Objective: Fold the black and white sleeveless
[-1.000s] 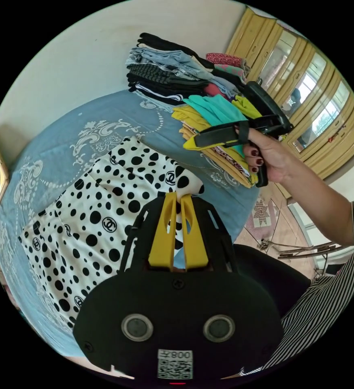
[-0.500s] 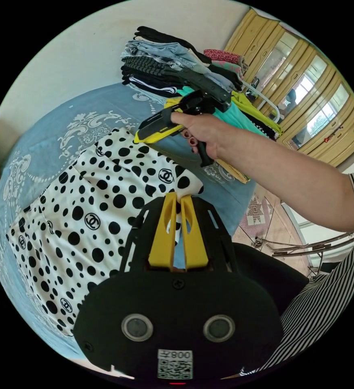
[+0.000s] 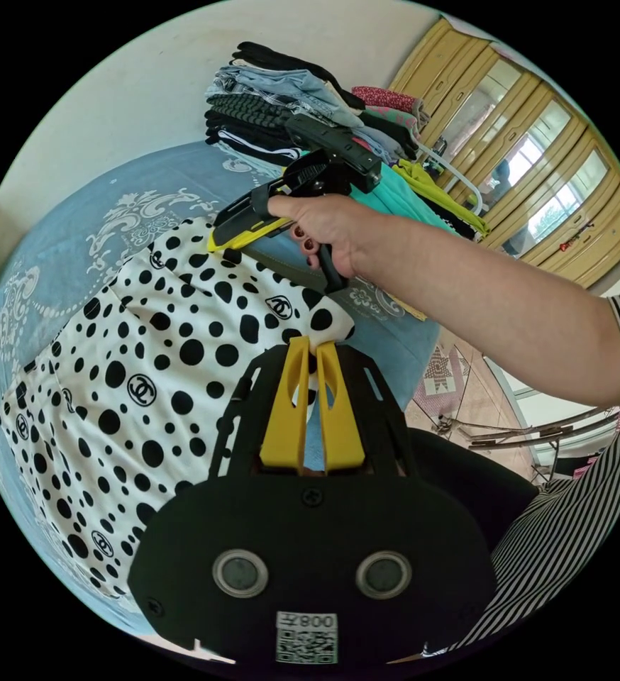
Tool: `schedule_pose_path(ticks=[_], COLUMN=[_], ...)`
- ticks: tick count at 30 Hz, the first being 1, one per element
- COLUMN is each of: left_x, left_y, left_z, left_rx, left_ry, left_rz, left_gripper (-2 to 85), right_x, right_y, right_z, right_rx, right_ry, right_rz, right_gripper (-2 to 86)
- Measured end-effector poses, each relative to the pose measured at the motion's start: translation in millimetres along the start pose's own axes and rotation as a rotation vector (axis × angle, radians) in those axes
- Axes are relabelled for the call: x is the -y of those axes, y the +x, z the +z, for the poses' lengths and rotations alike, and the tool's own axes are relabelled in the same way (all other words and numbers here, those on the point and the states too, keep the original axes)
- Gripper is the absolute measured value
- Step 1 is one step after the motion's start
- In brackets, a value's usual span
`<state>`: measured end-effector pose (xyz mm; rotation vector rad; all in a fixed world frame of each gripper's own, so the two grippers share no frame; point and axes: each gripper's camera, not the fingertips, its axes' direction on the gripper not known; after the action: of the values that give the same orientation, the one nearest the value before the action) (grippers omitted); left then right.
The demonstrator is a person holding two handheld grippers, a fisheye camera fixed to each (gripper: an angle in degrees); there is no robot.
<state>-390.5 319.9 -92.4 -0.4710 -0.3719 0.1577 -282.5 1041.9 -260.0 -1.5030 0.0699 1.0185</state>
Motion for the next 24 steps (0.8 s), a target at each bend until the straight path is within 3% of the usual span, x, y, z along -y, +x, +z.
schedule_pose_path(ticks=[13,24], left_x=[-1,-31], left_y=[-15,-66], left_z=[-88,-258], left_rx=[-0.037,-0.118], left_ry=[0.029,0.199], left_rz=[-0.025,-0.128], left_gripper=[1.3,1.4], right_x=[21,38], right_y=[-30,-130], right_z=[34,68], right_rx=[0.194,0.301], right_ry=[0.076,0.187], right_rz=[0.08,0.048], right_gripper=[2.1,1.9])
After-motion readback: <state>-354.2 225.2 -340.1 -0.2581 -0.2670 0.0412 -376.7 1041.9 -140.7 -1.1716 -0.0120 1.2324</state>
